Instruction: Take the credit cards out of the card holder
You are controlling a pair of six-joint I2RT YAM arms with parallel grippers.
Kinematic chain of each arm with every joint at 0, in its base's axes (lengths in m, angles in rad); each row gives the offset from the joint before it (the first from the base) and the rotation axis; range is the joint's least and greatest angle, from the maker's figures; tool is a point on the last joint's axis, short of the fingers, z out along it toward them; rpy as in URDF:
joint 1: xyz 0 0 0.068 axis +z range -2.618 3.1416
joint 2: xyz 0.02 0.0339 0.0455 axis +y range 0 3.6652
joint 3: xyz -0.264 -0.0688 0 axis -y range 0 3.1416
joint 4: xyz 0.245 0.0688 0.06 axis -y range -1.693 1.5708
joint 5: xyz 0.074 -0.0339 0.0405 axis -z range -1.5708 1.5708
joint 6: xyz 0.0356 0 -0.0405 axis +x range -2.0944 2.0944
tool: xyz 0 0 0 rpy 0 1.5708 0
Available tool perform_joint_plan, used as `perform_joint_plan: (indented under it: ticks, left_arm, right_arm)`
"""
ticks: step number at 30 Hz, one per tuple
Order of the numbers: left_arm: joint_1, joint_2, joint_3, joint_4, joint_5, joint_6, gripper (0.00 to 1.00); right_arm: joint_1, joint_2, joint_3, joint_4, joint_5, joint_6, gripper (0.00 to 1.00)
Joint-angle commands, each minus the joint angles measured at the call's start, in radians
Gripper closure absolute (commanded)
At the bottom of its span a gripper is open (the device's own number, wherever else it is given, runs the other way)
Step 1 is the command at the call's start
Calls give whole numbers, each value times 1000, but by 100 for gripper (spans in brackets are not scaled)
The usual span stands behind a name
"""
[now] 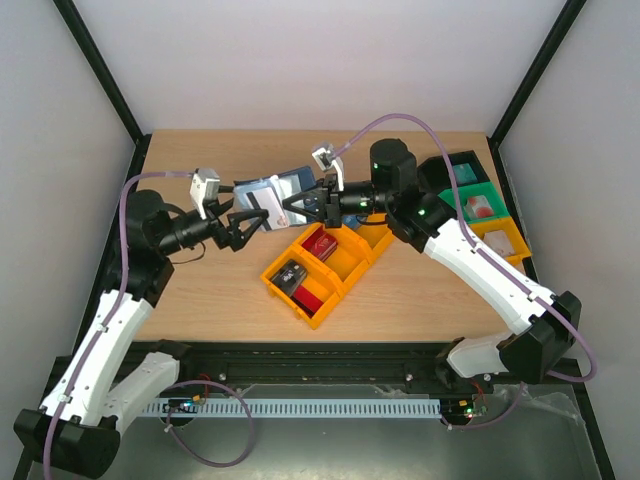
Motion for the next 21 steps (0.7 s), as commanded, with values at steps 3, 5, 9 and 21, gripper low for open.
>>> perform_joint_plan:
  ticks: [3, 5, 9, 21]
  left_arm:
    - [13, -19, -28, 56, 106, 6, 1]
    - [13, -20, -28, 48, 116, 22, 1]
    - [13, -28, -26, 72, 164, 27, 13]
    - [-16, -44, -30, 66, 194, 39, 86]
  right_arm:
    - [-5, -39, 13, 81, -110, -19, 99]
    - [-7, -39, 13, 81, -118, -21, 98]
    - [-11, -32, 15, 79, -135, -19, 98]
    - [-20, -23, 14, 58, -137, -30, 98]
